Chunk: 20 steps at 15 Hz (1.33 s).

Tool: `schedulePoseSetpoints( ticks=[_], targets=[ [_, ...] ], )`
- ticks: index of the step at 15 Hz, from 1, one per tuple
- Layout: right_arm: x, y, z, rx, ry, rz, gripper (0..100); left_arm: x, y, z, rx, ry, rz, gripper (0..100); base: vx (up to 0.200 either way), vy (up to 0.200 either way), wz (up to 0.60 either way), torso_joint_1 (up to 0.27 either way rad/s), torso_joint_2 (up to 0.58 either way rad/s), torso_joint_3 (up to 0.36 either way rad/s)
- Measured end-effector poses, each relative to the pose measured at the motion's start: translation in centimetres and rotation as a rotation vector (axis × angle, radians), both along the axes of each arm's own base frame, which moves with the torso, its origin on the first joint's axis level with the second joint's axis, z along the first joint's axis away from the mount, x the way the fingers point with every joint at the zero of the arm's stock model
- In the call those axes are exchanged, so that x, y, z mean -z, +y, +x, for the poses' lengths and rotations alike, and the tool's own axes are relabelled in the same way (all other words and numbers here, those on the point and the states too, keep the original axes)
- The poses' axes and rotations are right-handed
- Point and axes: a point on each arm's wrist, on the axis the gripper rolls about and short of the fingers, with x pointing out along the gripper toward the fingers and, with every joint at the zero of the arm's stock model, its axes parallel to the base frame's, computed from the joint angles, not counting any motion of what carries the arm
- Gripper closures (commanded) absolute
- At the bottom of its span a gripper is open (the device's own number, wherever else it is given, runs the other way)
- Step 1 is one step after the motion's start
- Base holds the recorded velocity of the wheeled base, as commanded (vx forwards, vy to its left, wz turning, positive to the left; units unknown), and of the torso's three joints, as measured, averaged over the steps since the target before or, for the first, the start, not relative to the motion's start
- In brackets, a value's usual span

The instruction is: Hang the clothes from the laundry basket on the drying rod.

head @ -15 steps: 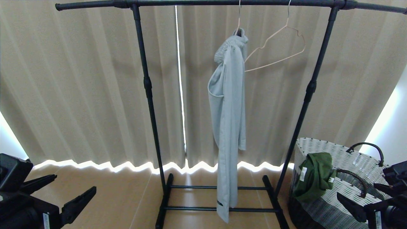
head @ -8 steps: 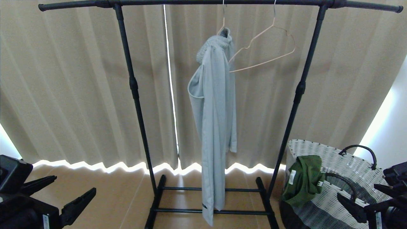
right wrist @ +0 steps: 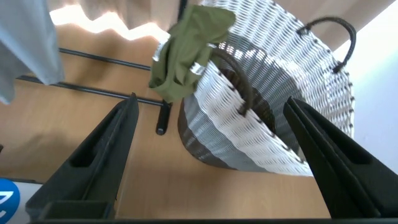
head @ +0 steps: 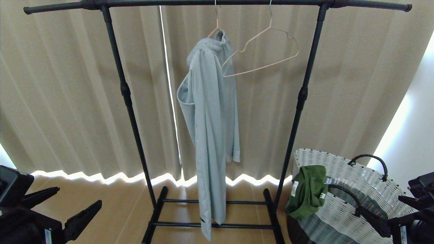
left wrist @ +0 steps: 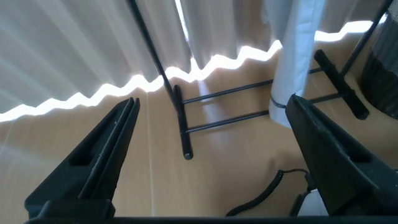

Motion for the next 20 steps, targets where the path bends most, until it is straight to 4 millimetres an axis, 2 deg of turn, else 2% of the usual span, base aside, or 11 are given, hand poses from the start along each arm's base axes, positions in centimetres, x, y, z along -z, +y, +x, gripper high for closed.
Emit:
schedulePoseSetpoints(
  ticks=[5, 20],
  targets=[
    [-0.01, -0.01, 0.00, 0.001, -0.001, 0.000, 0, -0.06, 0.00, 0.04, -0.001, -0.001, -0.002, 0, 0.000, 0.000, 0.00, 0.000, 0.00, 0.000],
    [-0.04, -0.01, -0.02, 0.000, -0.003, 0.000, 0, -0.02, 0.01, 0.01, 0.000, -0.001, 0.000, 0, 0.200, 0.000, 0.00, 0.002, 0.00, 0.005]
  ],
)
